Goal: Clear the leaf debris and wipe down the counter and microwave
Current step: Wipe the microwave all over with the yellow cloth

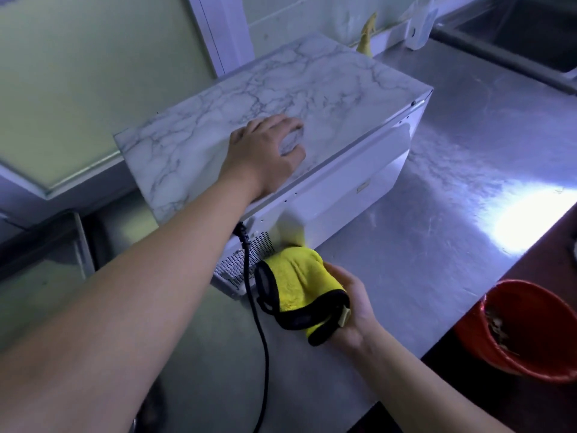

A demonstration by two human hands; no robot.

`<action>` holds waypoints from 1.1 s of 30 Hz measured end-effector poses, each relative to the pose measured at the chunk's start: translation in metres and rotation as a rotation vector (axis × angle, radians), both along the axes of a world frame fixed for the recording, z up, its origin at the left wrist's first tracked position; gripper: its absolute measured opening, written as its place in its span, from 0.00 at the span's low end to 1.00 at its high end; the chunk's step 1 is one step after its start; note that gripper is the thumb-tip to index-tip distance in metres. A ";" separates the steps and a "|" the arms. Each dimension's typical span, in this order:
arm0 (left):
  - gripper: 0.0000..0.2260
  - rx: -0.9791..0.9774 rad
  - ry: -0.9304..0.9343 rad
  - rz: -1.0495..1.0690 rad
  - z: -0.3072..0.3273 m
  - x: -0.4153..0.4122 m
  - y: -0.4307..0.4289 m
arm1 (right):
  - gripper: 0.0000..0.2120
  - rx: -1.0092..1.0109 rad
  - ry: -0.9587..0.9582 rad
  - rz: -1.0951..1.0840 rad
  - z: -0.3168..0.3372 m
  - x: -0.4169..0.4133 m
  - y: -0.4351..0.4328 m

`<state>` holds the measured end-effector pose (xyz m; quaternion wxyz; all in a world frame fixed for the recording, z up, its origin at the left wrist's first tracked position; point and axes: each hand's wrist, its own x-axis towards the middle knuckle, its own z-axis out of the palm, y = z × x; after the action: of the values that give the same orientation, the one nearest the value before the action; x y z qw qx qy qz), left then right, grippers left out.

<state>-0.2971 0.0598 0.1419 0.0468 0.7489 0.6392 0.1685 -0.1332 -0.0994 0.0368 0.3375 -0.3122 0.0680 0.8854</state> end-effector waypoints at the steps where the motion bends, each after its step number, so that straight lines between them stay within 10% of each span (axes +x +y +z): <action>1: 0.22 0.000 0.000 -0.002 -0.001 0.000 0.000 | 0.29 0.047 -0.003 0.003 0.006 0.011 -0.003; 15: 0.12 0.216 -0.232 0.004 0.030 0.016 -0.036 | 0.27 0.673 -0.618 -0.025 0.084 0.106 0.019; 18: 0.08 0.394 -0.552 0.044 0.043 0.054 -0.074 | 0.28 0.771 -0.722 -0.081 0.101 0.115 0.034; 21: 0.22 -0.092 -1.169 0.095 0.038 0.115 -0.108 | 0.33 0.979 -0.811 -0.066 0.103 0.120 0.048; 24: 0.33 -0.378 -1.624 0.168 0.010 0.163 -0.122 | 0.24 1.110 -0.489 0.094 0.098 0.125 0.059; 28: 0.12 -0.092 -1.589 0.628 -0.028 0.185 -0.136 | 0.12 1.103 -0.570 0.261 0.080 0.151 0.088; 33: 0.14 -0.108 -1.719 0.683 -0.048 0.190 -0.164 | 0.34 1.316 -0.753 0.594 0.068 0.159 0.119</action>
<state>-0.1071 -0.1039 0.0934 0.4875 0.1345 0.5777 0.6407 0.0263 0.0198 0.1053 0.2033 -0.3318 -0.6700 0.6322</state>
